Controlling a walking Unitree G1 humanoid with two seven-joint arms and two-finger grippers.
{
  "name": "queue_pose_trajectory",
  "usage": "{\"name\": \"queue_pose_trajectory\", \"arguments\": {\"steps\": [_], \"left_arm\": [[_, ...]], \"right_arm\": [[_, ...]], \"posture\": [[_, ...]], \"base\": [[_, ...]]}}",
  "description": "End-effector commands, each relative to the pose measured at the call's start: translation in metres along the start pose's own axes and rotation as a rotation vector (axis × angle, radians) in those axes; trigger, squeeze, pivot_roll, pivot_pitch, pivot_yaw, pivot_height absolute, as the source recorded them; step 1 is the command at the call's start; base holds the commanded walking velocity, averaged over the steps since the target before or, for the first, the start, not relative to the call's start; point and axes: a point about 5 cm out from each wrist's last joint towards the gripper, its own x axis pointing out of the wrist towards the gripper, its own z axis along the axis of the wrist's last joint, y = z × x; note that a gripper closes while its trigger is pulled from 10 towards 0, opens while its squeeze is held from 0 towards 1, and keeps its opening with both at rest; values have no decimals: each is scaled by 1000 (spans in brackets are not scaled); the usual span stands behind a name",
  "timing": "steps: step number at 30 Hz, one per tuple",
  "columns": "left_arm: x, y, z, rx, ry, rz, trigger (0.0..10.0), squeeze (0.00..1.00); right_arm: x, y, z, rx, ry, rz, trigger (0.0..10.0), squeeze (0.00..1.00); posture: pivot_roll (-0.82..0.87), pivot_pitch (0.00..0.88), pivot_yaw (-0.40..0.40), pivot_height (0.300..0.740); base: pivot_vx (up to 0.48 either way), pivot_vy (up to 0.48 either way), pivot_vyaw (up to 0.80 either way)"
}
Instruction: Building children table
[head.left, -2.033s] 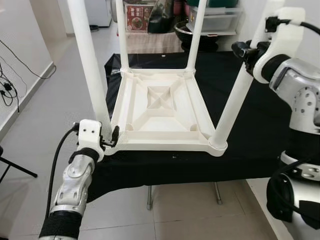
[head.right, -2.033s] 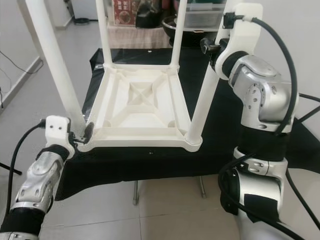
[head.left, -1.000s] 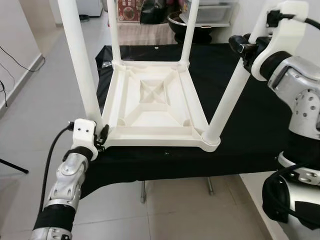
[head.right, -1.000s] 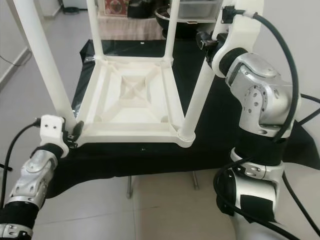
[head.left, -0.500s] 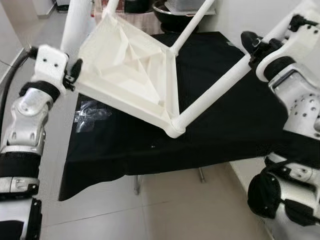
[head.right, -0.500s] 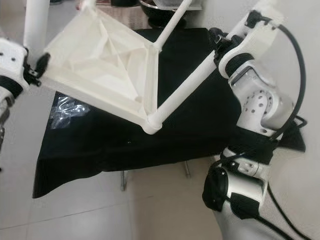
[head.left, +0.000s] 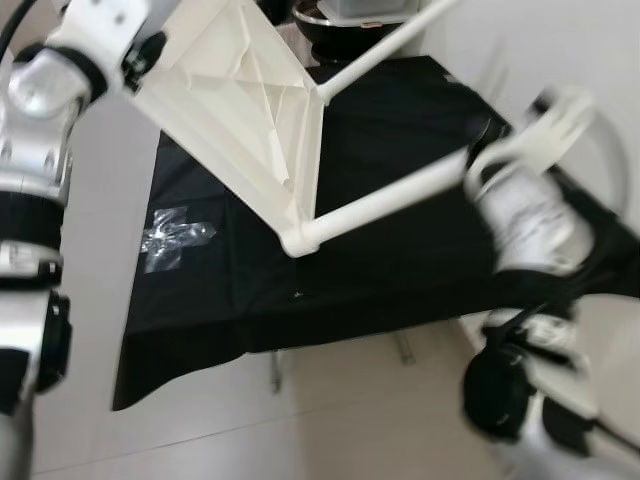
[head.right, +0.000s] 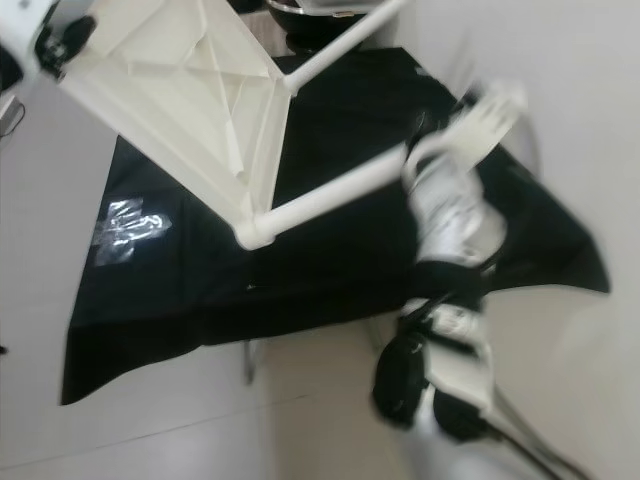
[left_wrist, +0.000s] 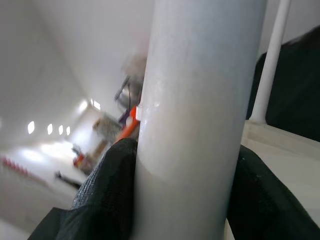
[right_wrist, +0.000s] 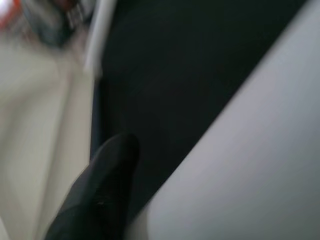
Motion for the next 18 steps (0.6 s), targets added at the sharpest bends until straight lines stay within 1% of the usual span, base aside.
{"name": "queue_pose_trajectory", "arguments": {"steps": [1,3,5,6,7,8,9,10,11,12,13,14,15,16,18], "left_arm": [[-5,60,44,-147,-237,271,275,0],[-5,60,44,-147,-237,271,275,0],[7,54,50,-142,-244,230,510,0],[14,48,54,-143,-252,202,1569,0],[14,48,54,-143,-252,202,1569,0],[19,44,57,-144,-258,183,2157,0],[19,44,57,-144,-258,183,2157,0],[24,41,60,-139,-261,164,2392,0],[28,37,63,-133,-267,147,3804,0],[30,35,65,-128,-271,137,5765,0],[30,35,65,-128,-271,137,5765,0],[34,30,70,-120,-281,116,9412,0],[37,25,73,-116,-288,98,9725,0],[37,25,73,-116,-288,98,9725,0],[43,18,78,-111,-301,69,9804,0]], "right_arm": [[5,-42,-66,-27,262,-201,10000,1000],[5,-42,-66,-27,262,-201,10000,1000],[6,-54,-66,-8,254,-266,10000,1000],[5,-63,-63,-8,247,-295,10000,1000],[5,-63,-63,-8,247,-295,10000,1000],[5,-69,-61,-8,243,-313,10000,1000],[5,-69,-61,-8,243,-313,10000,1000],[5,-73,-58,-11,232,-329,10000,1000],[5,-77,-55,-12,226,-339,10000,1000],[5,-78,-54,-12,222,-343,10000,1000],[5,-78,-54,-12,222,-343,10000,1000],[4,-82,-52,-10,221,-354,10000,1000],[3,-86,-51,-9,219,-369,10000,1000],[3,-86,-51,-9,219,-369,10000,1000],[2,-93,-52,1,221,-403,10000,1000]], "posture": [[41,127,42,740],[41,127,42,740],[28,135,62,740],[20,138,70,740],[20,138,70,740],[20,138,70,740],[20,138,70,740],[14,139,74,740],[7,141,78,740],[7,141,78,740],[7,141,78,740],[4,142,83,740],[2,143,86,740],[2,143,86,740],[-1,144,92,740]], "base": [[0,0,0],[0,0,0],[0,0,0],[0,0,0],[0,0,0],[0,0,0],[0,0,0],[0,0,0],[0,0,0],[0,0,0],[0,0,0],[0,0,0],[0,0,0],[0,0,0],[0,0,0]]}}
